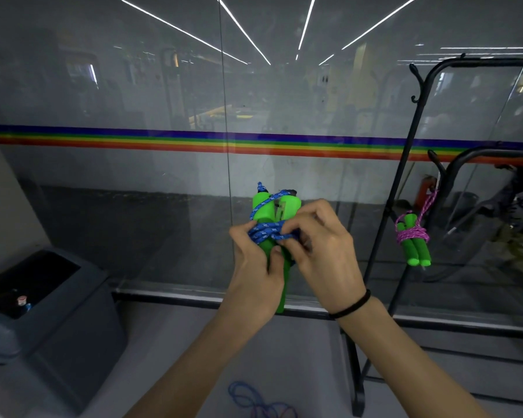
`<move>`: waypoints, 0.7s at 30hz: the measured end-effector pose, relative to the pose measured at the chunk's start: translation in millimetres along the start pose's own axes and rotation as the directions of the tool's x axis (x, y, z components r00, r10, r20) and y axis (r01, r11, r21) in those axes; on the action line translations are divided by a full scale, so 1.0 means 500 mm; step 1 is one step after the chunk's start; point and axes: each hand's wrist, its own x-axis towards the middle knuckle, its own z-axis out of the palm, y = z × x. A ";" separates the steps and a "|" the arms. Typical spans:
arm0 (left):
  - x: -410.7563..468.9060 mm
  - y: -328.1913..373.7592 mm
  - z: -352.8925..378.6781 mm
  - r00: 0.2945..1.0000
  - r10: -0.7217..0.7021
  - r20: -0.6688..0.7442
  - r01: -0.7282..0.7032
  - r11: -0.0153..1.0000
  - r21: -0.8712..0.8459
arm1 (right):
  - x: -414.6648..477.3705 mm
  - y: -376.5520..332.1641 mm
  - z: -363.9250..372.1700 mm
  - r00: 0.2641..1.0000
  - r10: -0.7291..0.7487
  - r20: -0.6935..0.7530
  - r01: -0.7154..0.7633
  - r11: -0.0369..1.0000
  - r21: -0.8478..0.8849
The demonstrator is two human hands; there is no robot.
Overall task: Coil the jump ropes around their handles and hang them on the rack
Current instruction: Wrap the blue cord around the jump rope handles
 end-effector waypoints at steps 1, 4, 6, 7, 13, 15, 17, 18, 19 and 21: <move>-0.001 -0.001 0.000 1.000 0.009 0.004 -0.010 1.000 0.021 | 0.001 -0.001 0.000 0.999 0.039 0.018 -0.039 0.999 0.002; -0.002 -0.001 -0.002 0.999 0.033 0.006 -0.034 0.998 0.060 | 0.003 0.001 0.003 0.998 0.035 0.054 -0.033 0.999 -0.036; -0.001 -0.003 -0.003 1.000 0.031 0.004 -0.031 0.996 0.083 | 0.003 0.003 0.005 0.998 0.020 0.057 -0.017 0.999 -0.050; -0.002 -0.004 -0.004 1.000 0.021 0.003 -0.021 0.995 0.095 | 0.002 0.004 0.006 0.998 0.027 0.060 -0.024 0.998 -0.051; 0.000 -0.010 -0.006 1.000 -0.021 0.024 0.018 0.993 0.114 | -0.007 0.006 0.015 0.995 0.087 0.056 -0.083 0.993 -0.080; 0.001 -0.011 -0.008 0.999 -0.038 0.027 0.035 0.992 0.119 | -0.008 0.006 0.016 0.997 0.068 0.038 -0.063 0.991 -0.115; 0.000 -0.012 -0.009 0.998 -0.049 0.045 0.043 0.991 0.125 | -0.007 0.006 0.015 0.998 0.054 0.042 -0.049 0.991 -0.128; 0.000 -0.013 -0.010 0.997 -0.053 0.056 0.046 0.991 0.128 | -0.007 0.006 0.014 0.998 0.046 0.048 -0.040 0.991 -0.129; 0.000 -0.014 -0.011 0.996 -0.060 0.064 0.052 0.990 0.128 | -0.008 0.005 0.014 0.998 0.037 0.055 -0.030 0.991 -0.131; 0.001 -0.016 -0.011 0.994 -0.081 0.072 0.072 0.990 0.118 | -0.010 0.006 0.015 0.997 0.027 0.066 -0.017 0.989 -0.148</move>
